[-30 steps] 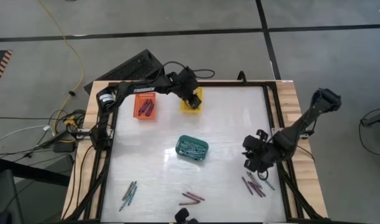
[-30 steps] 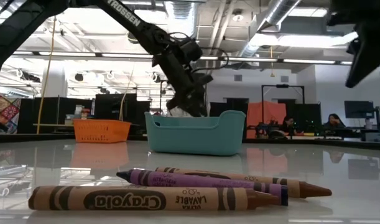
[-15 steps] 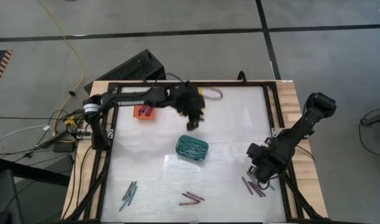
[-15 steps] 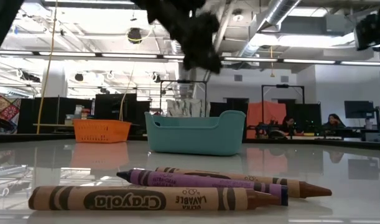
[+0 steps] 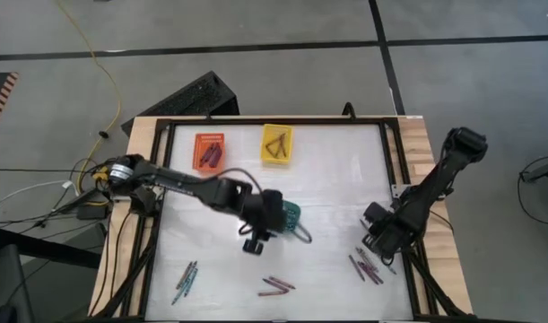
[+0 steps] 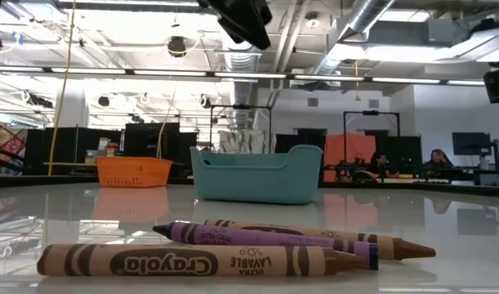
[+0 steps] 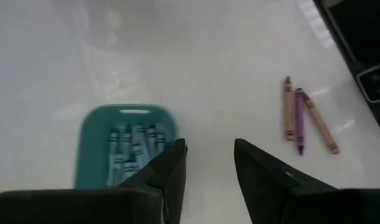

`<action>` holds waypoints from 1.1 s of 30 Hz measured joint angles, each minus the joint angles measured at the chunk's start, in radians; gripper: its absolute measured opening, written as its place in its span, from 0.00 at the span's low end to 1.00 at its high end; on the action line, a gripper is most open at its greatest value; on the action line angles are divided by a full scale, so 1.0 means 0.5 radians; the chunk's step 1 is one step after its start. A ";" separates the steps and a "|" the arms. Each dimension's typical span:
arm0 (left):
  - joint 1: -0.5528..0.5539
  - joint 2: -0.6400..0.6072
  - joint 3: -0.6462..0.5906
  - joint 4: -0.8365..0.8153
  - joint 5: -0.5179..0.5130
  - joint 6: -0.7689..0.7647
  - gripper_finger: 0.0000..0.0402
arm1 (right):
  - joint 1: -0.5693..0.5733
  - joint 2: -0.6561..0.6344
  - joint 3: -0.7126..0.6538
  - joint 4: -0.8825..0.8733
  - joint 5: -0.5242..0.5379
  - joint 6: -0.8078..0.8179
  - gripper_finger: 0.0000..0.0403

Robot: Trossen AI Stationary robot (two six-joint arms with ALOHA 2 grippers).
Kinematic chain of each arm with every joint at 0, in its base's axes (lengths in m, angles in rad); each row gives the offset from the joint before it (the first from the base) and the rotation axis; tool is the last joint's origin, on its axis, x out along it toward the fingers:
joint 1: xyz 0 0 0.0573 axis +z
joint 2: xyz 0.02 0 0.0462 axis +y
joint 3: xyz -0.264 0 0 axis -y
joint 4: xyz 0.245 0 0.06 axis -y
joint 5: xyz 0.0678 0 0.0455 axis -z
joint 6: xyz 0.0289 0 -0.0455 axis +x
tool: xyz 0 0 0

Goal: Sort crayons
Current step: Put the violet crayon into the orange bin

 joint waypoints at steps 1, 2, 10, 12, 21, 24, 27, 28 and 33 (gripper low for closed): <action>-0.036 0.000 0.000 0.000 -0.021 -0.014 0.31 | -0.005 -0.018 -0.007 0.008 0.005 0.015 0.35; -0.069 0.000 0.000 0.000 -0.040 -0.017 0.31 | -0.014 -0.031 -0.018 0.028 0.010 0.019 0.35; -0.244 -0.001 -0.088 0.046 -0.225 -0.088 0.31 | -0.026 0.060 -0.030 0.121 0.014 0.018 0.34; -0.254 -0.001 -0.147 0.101 -0.236 -0.109 0.31 | -0.026 0.110 -0.030 0.119 0.014 0.011 0.33; -0.256 -0.001 -0.317 0.197 -0.214 -0.223 0.31 | -0.026 0.256 -0.030 0.243 -0.025 -0.050 0.30; -0.256 -0.001 -0.319 0.218 -0.214 -0.227 0.31 | -0.027 0.295 -0.030 0.244 -0.057 -0.051 0.30; -0.257 -0.001 -0.322 0.223 -0.216 -0.231 0.31 | -0.036 0.340 -0.029 0.264 -0.078 -0.041 0.27; -0.257 -0.001 -0.322 0.230 -0.216 -0.231 0.31 | -0.042 0.360 -0.027 0.283 -0.082 -0.041 0.26; -0.258 -0.001 -0.322 0.228 -0.216 -0.231 0.31 | -0.106 0.449 -0.022 0.426 -0.091 -0.149 0.17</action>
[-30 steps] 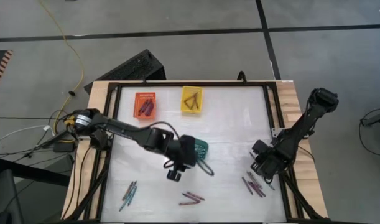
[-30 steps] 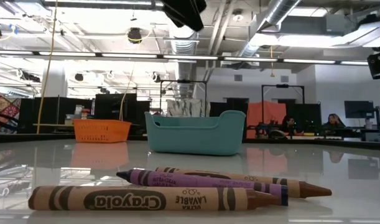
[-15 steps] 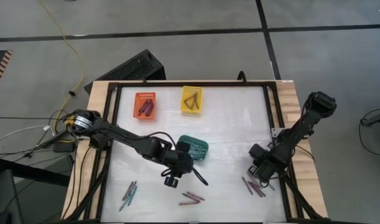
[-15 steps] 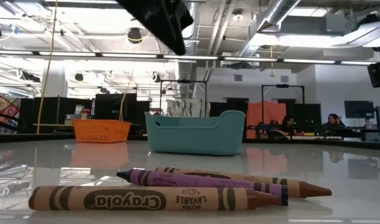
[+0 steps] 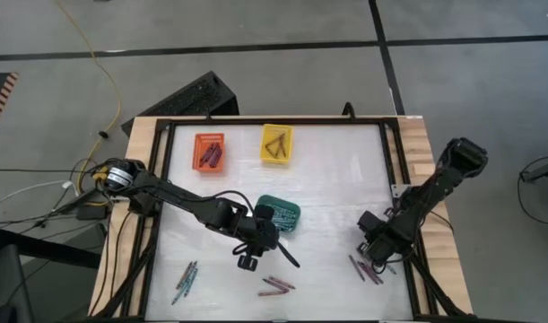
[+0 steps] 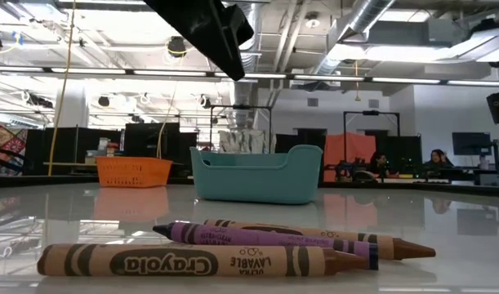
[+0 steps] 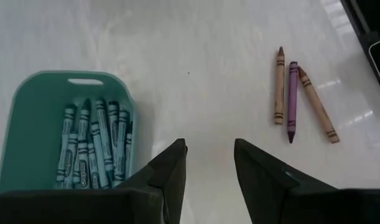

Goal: Sort crayons
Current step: Put the violet crayon into the orange bin

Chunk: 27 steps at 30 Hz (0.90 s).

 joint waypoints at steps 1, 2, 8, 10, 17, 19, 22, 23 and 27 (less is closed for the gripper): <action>0.000 0.000 0.000 0.001 0.000 0.001 0.31 | -0.016 0.021 -0.002 0.021 -0.006 -0.021 0.15; 0.000 0.000 0.000 0.000 0.000 0.002 0.31 | -0.035 0.039 -0.005 0.042 -0.028 -0.044 0.14; -0.024 0.000 0.000 -0.008 -0.044 0.000 0.31 | -0.091 0.071 -0.008 0.054 -0.061 -0.096 0.04; -0.034 0.000 0.000 -0.015 -0.121 0.000 0.31 | -0.094 0.050 -0.007 0.049 -0.064 -0.107 0.01; -0.046 0.000 0.001 -0.009 -0.332 0.007 0.31 | -0.104 -0.040 -0.014 0.033 -0.061 -0.117 0.01; -0.046 0.000 0.001 -0.004 -0.380 0.017 0.31 | -0.104 -0.071 -0.014 0.032 -0.049 -0.117 0.00; -0.046 0.000 0.000 0.017 -0.429 0.045 0.31 | -0.104 -0.127 -0.013 0.015 -0.020 -0.118 0.00; -0.046 0.000 0.000 0.028 -0.437 0.053 0.31 | -0.104 -0.143 -0.013 0.012 -0.013 -0.121 0.00; -0.046 0.000 0.000 0.103 -0.488 0.107 0.31 | -0.107 -0.217 -0.007 0.071 0.141 -0.155 0.00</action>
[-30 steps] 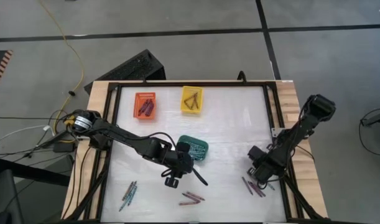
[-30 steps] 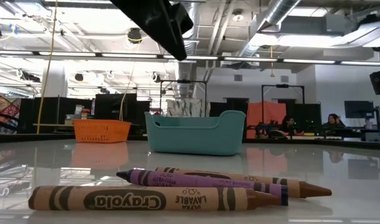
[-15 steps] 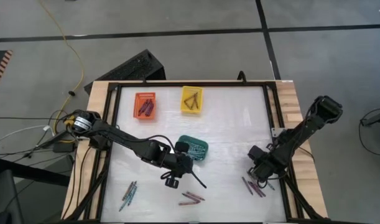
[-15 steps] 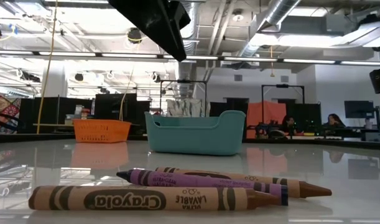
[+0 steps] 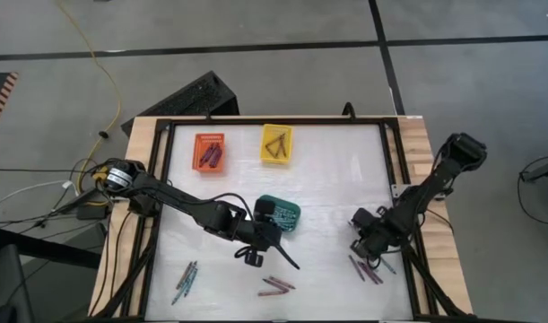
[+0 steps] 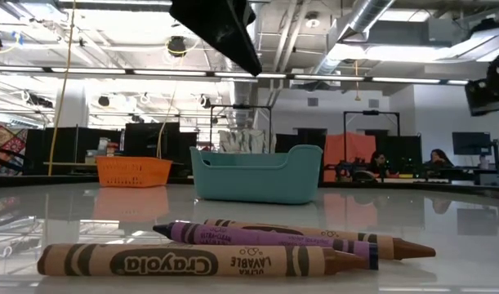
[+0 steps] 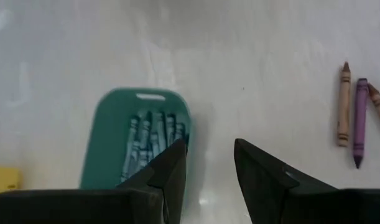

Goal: Sort crayons
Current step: Put the violet crayon into the orange bin

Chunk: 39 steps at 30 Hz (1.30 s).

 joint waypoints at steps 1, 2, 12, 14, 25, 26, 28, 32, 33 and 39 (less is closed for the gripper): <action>0.000 0.000 0.000 0.018 -0.017 0.018 0.31 | 0.000 -0.019 0.000 0.001 0.031 -0.012 0.00; 0.002 0.000 0.000 0.035 -0.028 0.031 0.31 | 0.001 -0.037 -0.003 -0.001 0.052 -0.029 0.00; 0.054 -0.033 0.000 0.188 -0.040 0.112 0.31 | -0.092 -0.195 -0.001 0.201 0.266 -0.379 0.00; 0.060 -0.045 0.000 0.218 -0.040 0.126 0.31 | -0.122 -0.218 -0.001 0.249 0.277 -0.473 0.00; 0.092 -0.051 0.000 0.359 -0.039 0.179 0.31 | -0.294 -0.316 0.001 0.540 0.335 -1.000 0.00; 0.098 -0.051 0.000 0.381 -0.039 0.186 0.31 | -0.309 -0.330 0.001 0.577 0.342 -1.050 0.00; 0.106 -0.051 0.000 0.454 -0.038 0.219 0.31 | -0.335 -0.360 0.001 0.645 0.348 -1.156 0.00; 0.111 -0.051 0.000 0.637 -0.010 0.343 0.31 | -0.386 -0.422 0.002 0.815 0.348 -1.389 0.00; 0.110 -0.051 0.001 0.671 -0.003 0.369 0.31 | -0.396 -0.437 0.002 0.853 0.348 -1.442 0.00; 0.154 -0.122 0.000 0.674 -0.031 0.427 0.31 | -0.459 -0.534 0.002 1.017 0.349 -1.708 0.00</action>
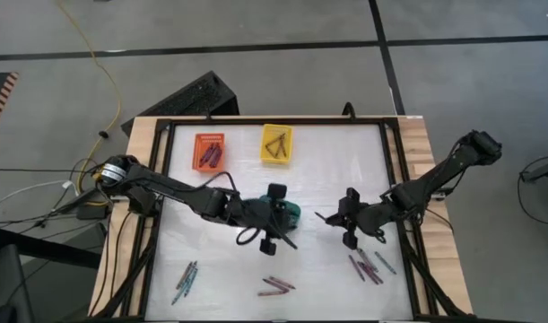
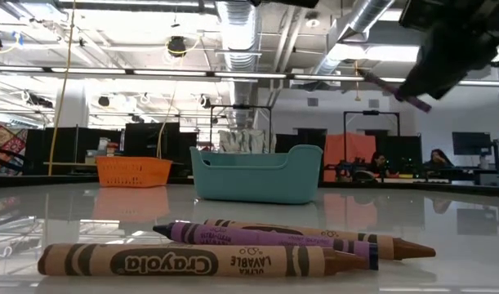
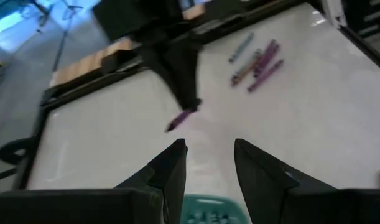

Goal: Sort crayons
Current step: Put the violet crayon into the orange bin

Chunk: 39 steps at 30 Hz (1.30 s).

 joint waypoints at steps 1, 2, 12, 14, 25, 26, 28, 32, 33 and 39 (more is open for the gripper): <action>0.015 -0.026 0.000 -0.024 -0.001 0.000 0.31 | -0.010 -0.015 0.000 0.016 0.000 -0.038 0.00; 0.028 -0.049 0.000 -0.035 0.003 0.001 0.31 | -0.015 -0.026 0.000 0.032 0.000 -0.078 0.00; 0.166 -0.309 -0.065 -0.139 0.047 0.020 0.31 | -0.095 -0.114 0.001 0.249 -0.005 -0.459 0.00; 0.195 -0.383 -0.161 -0.105 0.022 -0.005 0.31 | -0.117 -0.114 0.001 0.294 -0.007 -0.523 0.00; 0.337 -0.925 -1.000 0.611 0.153 -0.227 0.31 | -0.221 -0.113 0.001 0.507 -0.065 -0.686 0.00; 0.341 -0.971 -1.062 0.682 0.160 -0.246 0.31 | -0.228 -0.113 0.001 0.527 -0.072 -0.697 0.00; 0.342 -1.048 -1.171 0.797 0.173 -0.267 0.31 | -0.252 -0.113 0.001 0.570 -0.092 -0.723 0.00; 0.342 -1.148 -1.292 0.889 0.215 -0.281 0.31 | -0.306 -0.112 0.001 0.678 -0.115 -0.781 0.00; 0.342 -1.161 -1.309 0.914 0.219 -0.283 0.31 | -0.319 -0.112 0.001 0.707 -0.116 -0.798 0.00; 0.341 -1.175 -1.326 0.920 0.241 -0.295 0.31 | -0.402 -0.099 0.001 0.874 -0.194 -0.867 0.00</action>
